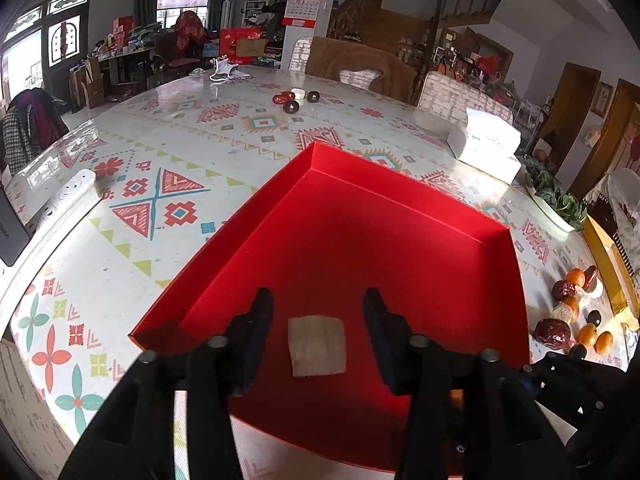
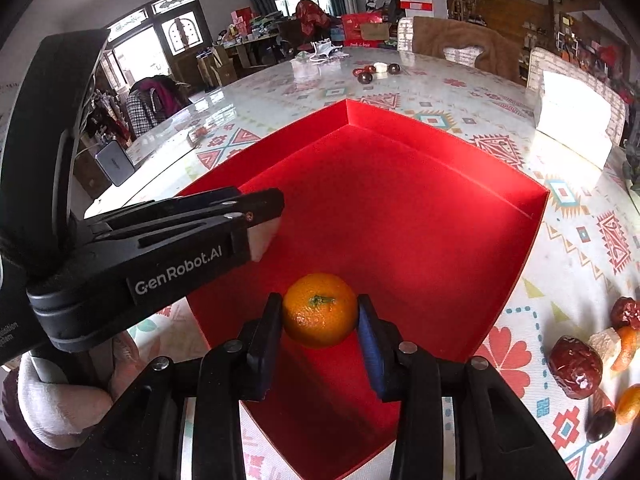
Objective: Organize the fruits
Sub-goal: 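Open the right tool to drop the orange into the red box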
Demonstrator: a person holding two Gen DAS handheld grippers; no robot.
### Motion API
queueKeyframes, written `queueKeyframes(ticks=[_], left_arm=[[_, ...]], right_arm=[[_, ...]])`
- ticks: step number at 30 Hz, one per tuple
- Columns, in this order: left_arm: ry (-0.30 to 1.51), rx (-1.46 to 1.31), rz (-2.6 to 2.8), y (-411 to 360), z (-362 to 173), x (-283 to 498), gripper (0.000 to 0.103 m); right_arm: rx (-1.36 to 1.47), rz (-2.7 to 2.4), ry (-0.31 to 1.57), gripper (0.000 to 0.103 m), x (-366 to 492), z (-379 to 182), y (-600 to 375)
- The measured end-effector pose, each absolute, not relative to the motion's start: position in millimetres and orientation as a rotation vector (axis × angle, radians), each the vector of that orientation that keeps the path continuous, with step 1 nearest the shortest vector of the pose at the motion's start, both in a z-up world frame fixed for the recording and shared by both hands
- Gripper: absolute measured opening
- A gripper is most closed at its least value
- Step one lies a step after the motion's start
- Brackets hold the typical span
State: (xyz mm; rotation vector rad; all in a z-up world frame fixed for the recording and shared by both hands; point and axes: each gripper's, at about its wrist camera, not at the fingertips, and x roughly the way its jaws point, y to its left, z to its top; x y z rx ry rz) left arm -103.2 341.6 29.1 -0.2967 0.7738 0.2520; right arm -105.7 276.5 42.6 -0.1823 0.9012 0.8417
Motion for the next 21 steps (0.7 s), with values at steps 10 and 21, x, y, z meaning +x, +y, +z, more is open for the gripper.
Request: queueKeyframes(ticks=[10, 21], left_arm=[[0.716, -0.313, 0.279, 334.4, 56.5, -124.3, 0.060], [0.658, -0.249, 0.185, 269.8, 90.8, -137.2, 0.077]], right_arm=[[-0.148, 0.853, 0.855, 0.043, -115.5, 60.3, 261.3], [-0.034, 0.784, 0.781, 0.048, -134.1, 86.1, 175.8]])
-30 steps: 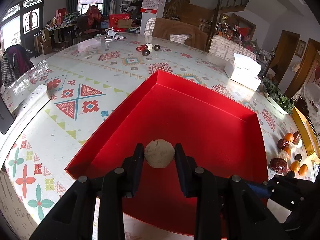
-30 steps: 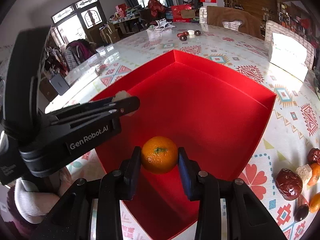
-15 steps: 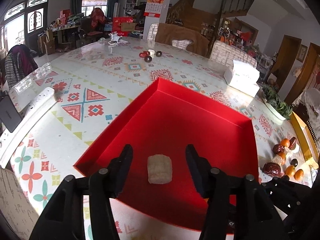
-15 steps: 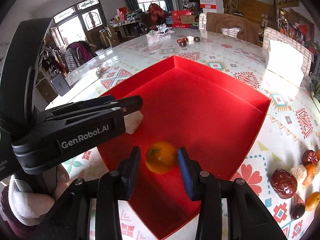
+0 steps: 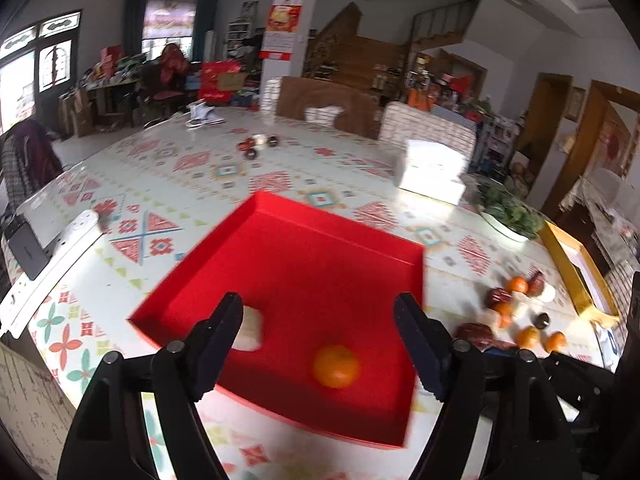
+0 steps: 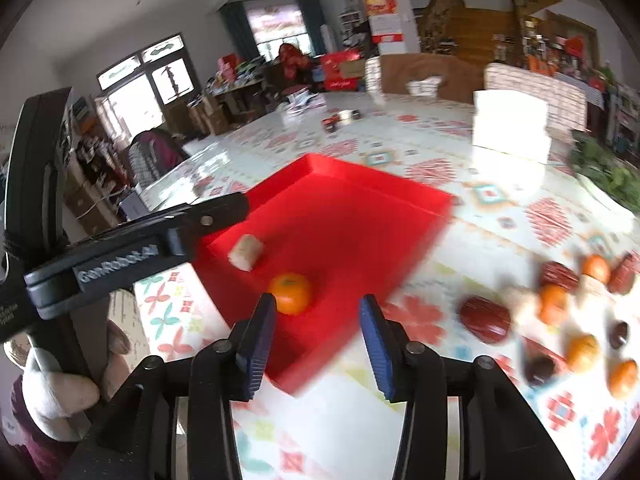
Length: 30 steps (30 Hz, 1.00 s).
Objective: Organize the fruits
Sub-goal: 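Open the right tool to drop the orange into the red box, then grasp another orange with the right tool while the left tool grasps a dark plum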
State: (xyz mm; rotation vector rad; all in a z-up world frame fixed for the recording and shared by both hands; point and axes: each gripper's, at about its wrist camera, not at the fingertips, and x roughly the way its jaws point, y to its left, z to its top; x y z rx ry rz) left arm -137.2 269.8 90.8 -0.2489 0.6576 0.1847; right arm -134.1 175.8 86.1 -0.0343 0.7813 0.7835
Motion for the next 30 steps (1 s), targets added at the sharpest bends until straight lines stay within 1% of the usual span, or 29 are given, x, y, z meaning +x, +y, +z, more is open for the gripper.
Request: queueKeyframes(ticks=[7, 11, 17, 26, 30], left_arm=[[0.673, -0.196, 0.082, 214.8, 92.4, -129.2, 0.078], [0.709, -0.178, 0.019, 184.8, 82.6, -118.9, 0.078], [0.765, -0.127, -0.113, 135.1, 66.1, -105.3, 0.078], [0.785, 0.013, -0.289, 70.1, 46.1, -92.0, 0.078], [0.800, 0.055, -0.292, 56.4, 37.3, -76.0, 0.076]], right_arm=[[0.033, 0.613, 0.759, 0.048, -128.9, 86.1, 76.8], [0.097, 0.488, 0.769, 0.048, -122.9, 80.4, 14.6], [0.168, 0.378, 0.778, 0.048, -114.1, 72.4, -47.9], [0.206, 0.375, 0.809, 0.048, -100.6, 57.1, -72.4], [0.209, 0.385, 0.814, 0.048, -97.0, 53.4, -68.4]])
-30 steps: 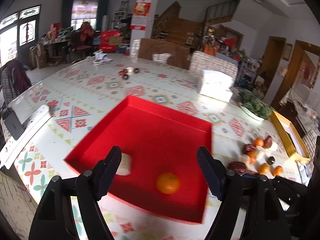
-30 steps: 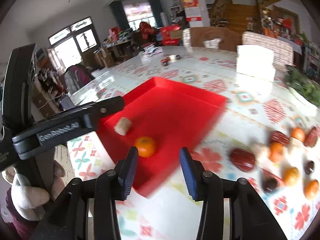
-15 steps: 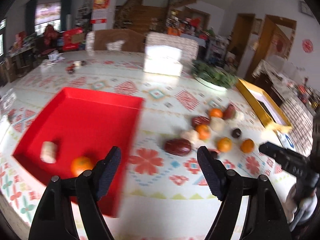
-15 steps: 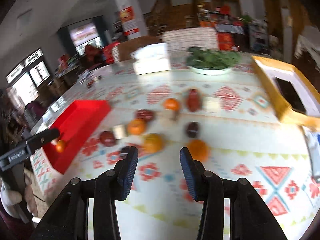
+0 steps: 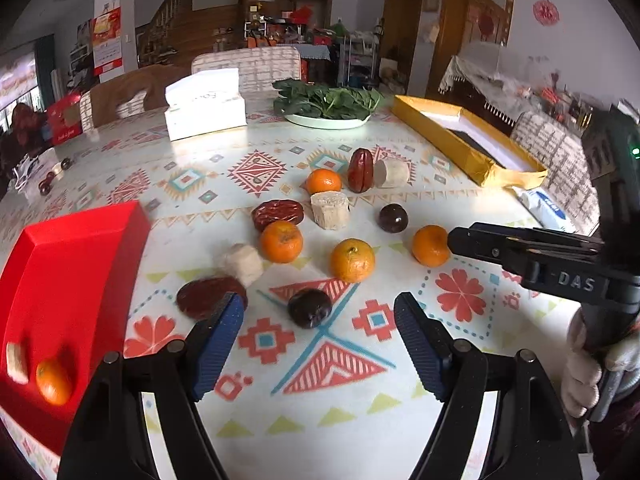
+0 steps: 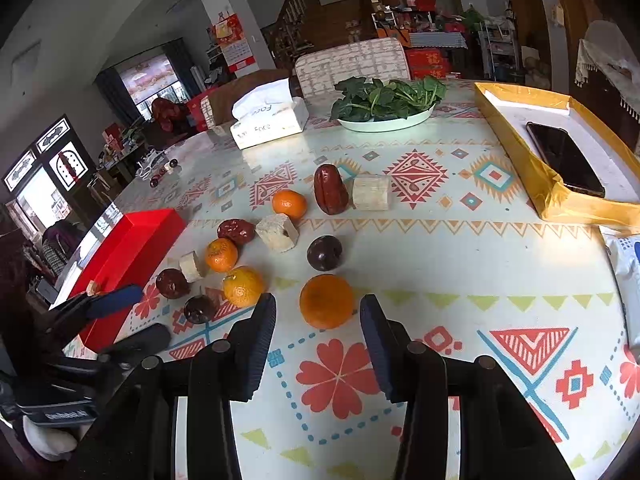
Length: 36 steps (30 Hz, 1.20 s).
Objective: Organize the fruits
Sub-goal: 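Grasp another orange with the right tool while the left tool grasps a dark plum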
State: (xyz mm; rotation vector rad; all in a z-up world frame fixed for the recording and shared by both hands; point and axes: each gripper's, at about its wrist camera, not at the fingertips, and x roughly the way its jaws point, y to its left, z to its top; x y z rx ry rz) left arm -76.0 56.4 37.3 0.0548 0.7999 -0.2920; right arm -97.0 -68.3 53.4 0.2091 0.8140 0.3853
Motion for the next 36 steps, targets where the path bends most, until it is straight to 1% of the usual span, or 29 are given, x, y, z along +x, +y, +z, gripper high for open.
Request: queueKeyframes(ticks=[1, 4, 6, 7, 14, 16, 18, 19, 23, 31, 36], left_arm=[[0.804, 0.063, -0.291, 54.5, 35.8, -72.5, 0.075], [0.820, 0.103, -0.304, 46.5, 28.6, -61.6, 0.065], [0.842, 0.133, -0.318, 39.8, 21.9, -56.3, 0.050], [0.852, 0.143, -0.317, 37.9, 19.1, -54.4, 0.047], [0.891, 0.147, -0.272, 42.9, 8.9, -41.9, 0.047], [0.894, 0.160, -0.257, 41.9, 8.0, -41.1, 0.040], [0.887, 0.191, -0.221, 41.4, 7.6, -41.2, 0.025], [0.885, 0.188, -0.212, 43.0, 8.0, -41.1, 0.024], [0.885, 0.134, -0.219, 51.6, 9.7, -41.2, 0.024], [0.825, 0.080, -0.222, 63.2, 28.6, -60.1, 0.023], [0.774, 0.011, -0.190, 94.5, 51.7, -74.7, 0.023]], right_arm=[[0.210, 0.385, 0.817, 0.048, -95.5, 51.6, -68.5], [0.213, 0.383, 0.828, 0.048, -89.8, 47.2, -70.5], [0.209, 0.383, 0.837, 0.048, -86.4, 44.4, -69.9], [0.206, 0.385, 0.842, 0.048, -84.3, 43.0, -69.0], [0.185, 0.390, 0.871, 0.048, -73.9, 35.8, -60.5], [0.171, 0.383, 0.882, 0.048, -71.7, 33.4, -57.0], [0.159, 0.379, 0.890, 0.043, -70.1, 31.9, -53.3], [0.153, 0.375, 0.894, 0.040, -69.5, 31.5, -51.7], [0.142, 0.364, 0.893, 0.038, -70.4, 31.8, -49.5], [0.155, 0.366, 0.873, 0.038, -81.4, 42.2, -50.8], [0.139, 0.384, 0.840, 0.038, -94.6, 60.2, -41.1]])
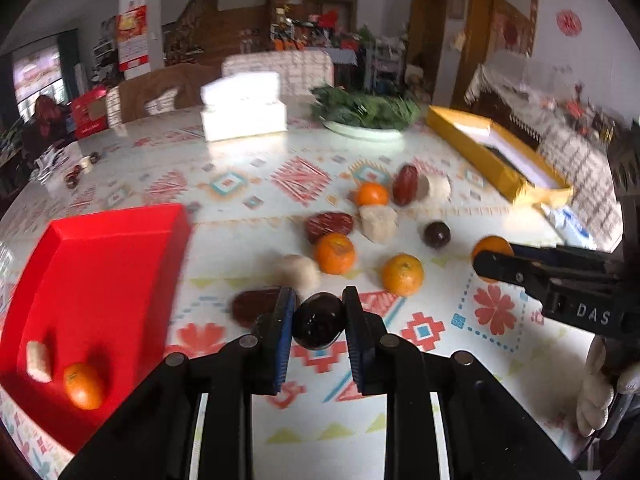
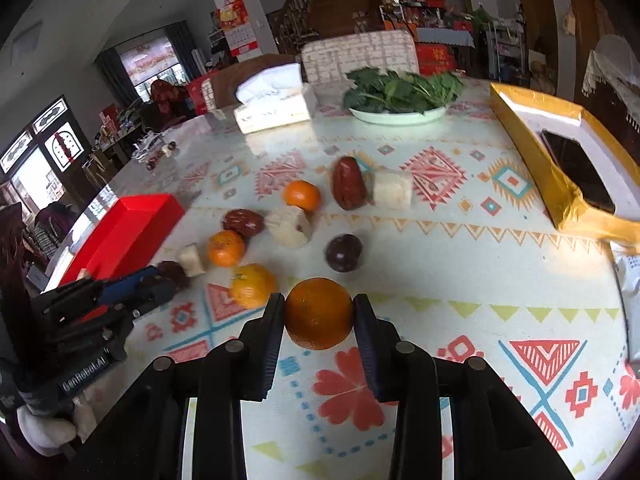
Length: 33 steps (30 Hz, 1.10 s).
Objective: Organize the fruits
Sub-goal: 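Grasp another orange with the right tool while the left tool grasps a dark plum, then carry both to the red box, release the plum from the left tool while the right releases the orange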
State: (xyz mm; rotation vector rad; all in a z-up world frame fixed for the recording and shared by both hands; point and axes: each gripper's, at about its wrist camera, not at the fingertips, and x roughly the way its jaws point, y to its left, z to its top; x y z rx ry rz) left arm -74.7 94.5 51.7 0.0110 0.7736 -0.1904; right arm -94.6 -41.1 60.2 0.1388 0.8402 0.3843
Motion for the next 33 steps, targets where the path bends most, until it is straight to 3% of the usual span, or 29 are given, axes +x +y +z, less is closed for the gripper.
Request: queueKeyframes(ticks=[17, 33], left_arm=[[0.742, -0.232, 0.096, 286.1, 82.7, -70.6, 0.024], [0.913, -0.283, 0.193, 357.5, 34.6, -24.5, 0.024]], right_arm=[[0.081, 0.669, 0.795, 0.038, -110.1, 117.2, 98.4], [0.000, 0.801, 0.973, 0.038, -61.4, 58.6, 241.3]])
